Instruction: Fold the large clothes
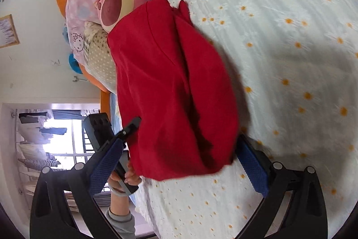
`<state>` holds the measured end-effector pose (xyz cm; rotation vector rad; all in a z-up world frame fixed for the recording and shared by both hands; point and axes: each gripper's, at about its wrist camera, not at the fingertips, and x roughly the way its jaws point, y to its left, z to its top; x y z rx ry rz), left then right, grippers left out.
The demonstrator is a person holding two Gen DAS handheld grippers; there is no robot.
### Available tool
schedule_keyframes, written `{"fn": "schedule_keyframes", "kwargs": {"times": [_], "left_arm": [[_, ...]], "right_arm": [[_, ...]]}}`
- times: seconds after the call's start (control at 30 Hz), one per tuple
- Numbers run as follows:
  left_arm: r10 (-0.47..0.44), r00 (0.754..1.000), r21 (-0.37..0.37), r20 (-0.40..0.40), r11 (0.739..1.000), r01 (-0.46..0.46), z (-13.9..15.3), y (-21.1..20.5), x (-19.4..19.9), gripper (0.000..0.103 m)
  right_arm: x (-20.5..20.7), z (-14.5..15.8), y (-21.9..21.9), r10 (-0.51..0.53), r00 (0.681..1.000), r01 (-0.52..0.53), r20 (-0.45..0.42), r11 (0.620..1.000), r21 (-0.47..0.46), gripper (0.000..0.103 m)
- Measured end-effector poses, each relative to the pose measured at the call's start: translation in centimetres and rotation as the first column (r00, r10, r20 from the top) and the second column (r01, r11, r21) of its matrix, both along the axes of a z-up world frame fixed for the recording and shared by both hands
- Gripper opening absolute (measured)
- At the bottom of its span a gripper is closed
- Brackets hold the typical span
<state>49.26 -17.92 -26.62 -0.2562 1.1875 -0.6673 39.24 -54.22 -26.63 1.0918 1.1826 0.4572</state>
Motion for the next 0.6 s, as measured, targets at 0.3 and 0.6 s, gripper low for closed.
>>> {"fn": "schedule_keyframes", "kwargs": {"times": [0.3, 0.6], "left_arm": [[-0.009, 1.0, 0.003, -0.005, 1.0, 0.009, 0.1, -0.5, 0.3, 0.09], [-0.021, 1.0, 0.063, 0.002, 0.998, 0.021, 0.2, -2.2, 0.5, 0.1]], "right_arm": [[5.1, -0.4, 1.9, -0.021, 0.999, 0.02, -0.037, 0.999, -0.028, 0.099], [9.4, 1.1, 7.1, 0.049, 0.995, -0.075, -0.089, 0.942, -0.326, 0.096]]}}
